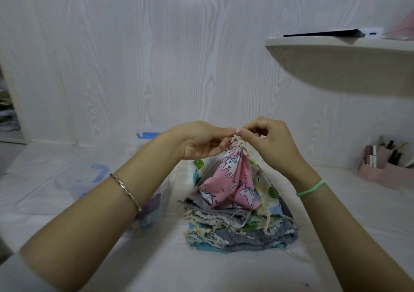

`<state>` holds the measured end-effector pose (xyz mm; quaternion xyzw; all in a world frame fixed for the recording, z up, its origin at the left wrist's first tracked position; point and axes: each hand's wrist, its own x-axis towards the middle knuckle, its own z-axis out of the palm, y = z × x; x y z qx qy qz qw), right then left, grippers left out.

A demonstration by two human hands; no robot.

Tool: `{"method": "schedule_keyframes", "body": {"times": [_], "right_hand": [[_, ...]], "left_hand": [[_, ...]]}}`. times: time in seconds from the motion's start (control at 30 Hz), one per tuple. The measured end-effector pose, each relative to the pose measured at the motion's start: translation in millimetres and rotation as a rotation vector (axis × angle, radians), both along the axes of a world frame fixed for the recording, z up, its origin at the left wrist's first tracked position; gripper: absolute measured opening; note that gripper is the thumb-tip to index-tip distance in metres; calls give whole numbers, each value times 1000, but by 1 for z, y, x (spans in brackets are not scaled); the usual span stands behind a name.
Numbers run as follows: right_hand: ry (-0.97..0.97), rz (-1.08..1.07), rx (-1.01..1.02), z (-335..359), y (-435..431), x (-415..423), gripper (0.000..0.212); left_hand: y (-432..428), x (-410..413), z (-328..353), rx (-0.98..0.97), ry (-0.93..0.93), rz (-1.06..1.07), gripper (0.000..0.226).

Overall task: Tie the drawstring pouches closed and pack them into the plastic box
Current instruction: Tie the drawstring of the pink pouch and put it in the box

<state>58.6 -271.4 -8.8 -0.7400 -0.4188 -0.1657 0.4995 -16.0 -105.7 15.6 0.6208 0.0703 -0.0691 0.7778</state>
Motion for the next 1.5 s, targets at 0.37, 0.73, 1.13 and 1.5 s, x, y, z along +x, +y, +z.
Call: {"method": "schedule_keyframes", "body": {"times": [0.37,0.73,1.13,1.5], "right_hand": [[128,-99,-132,-14,-6,20,12],[294,116,-140,-12,15,13,14],[171,1,55,-2,46,7,25],[217,248,19,-4,50,-7,18]], "left_hand": [[8,-3,-14,526,-70,108,23],[2,-1,-21,524,-150,266,25],[13,1,-23,-101,259,-87,113],[5,14,-9,-455,28,120,80]]}}
